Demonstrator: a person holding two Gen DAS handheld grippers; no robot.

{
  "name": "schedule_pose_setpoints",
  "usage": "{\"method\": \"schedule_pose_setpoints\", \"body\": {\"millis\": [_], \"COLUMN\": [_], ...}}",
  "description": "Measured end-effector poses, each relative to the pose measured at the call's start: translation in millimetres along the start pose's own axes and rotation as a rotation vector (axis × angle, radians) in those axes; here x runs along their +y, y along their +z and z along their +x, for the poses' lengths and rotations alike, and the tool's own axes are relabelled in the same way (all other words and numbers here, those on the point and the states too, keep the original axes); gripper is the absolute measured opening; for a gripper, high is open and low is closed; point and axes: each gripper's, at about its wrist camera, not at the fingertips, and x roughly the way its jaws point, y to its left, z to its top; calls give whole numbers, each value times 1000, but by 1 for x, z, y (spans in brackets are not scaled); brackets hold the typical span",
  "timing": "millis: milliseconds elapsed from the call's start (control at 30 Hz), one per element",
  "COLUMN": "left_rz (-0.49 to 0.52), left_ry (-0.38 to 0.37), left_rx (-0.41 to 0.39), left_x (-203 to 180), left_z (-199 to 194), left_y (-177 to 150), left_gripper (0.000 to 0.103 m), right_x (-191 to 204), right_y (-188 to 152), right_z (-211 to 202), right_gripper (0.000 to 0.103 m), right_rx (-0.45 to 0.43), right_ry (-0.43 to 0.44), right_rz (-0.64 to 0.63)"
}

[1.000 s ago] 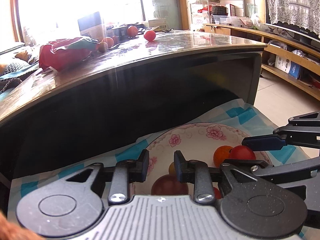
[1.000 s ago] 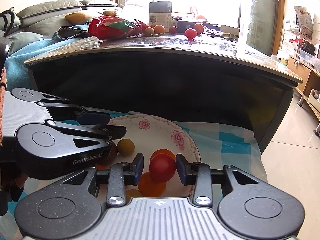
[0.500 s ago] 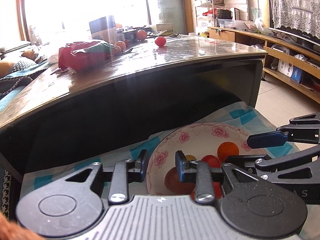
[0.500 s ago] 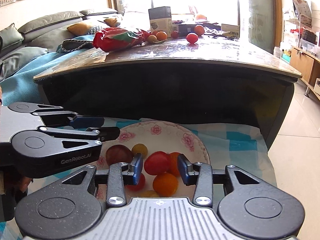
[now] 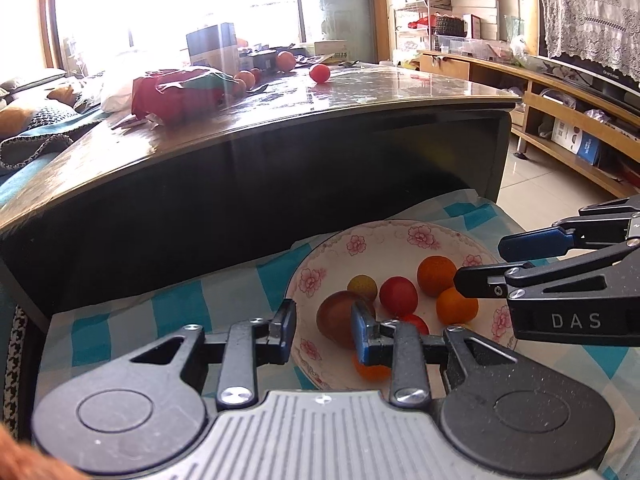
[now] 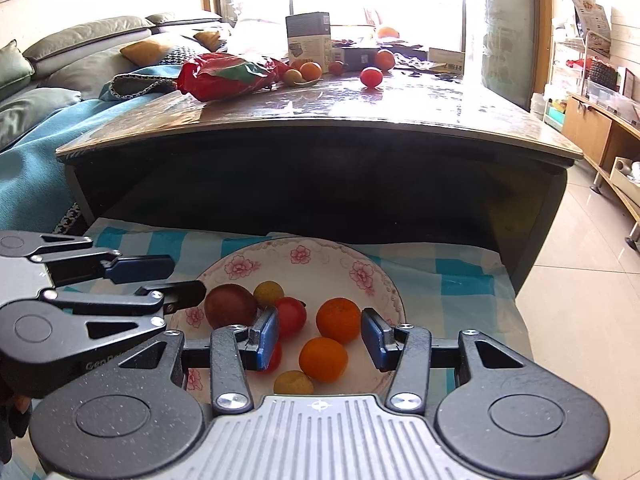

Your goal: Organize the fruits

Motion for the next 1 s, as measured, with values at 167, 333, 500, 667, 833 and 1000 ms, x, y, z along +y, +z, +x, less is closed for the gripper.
{"method": "schedule_pose_setpoints", "body": {"millis": [167,333,500,667,833,1000], "left_rz": [-1,-14,-13,-23,-29,-32], "left_ry": [-4,-3,12,24,35,39], "left_rx": [4,1,-6,-8,-10,-8], "left_x": [-9,-16,-22,-25,-27,-30], "left_z": [-7,-13,-19,-26,-31,-36], "left_y": [-1,2,3,0,-4,-6], "left_gripper": [42,48,54,61,69,71], "right_x": [2,1,-1,-3,-1,1], "right_y": [-2,-6,-10,-13,-15,-18], "right_z": [-10,-19,-27,-34,-41,-45], "right_gripper": [41,41,41,41,41,41], "right_rx": [15,24,25,23,17,19], "right_ry": [-34,-61,-75,-86,-89,-92], "right_rz": [3,9,18,29,37,40]}}
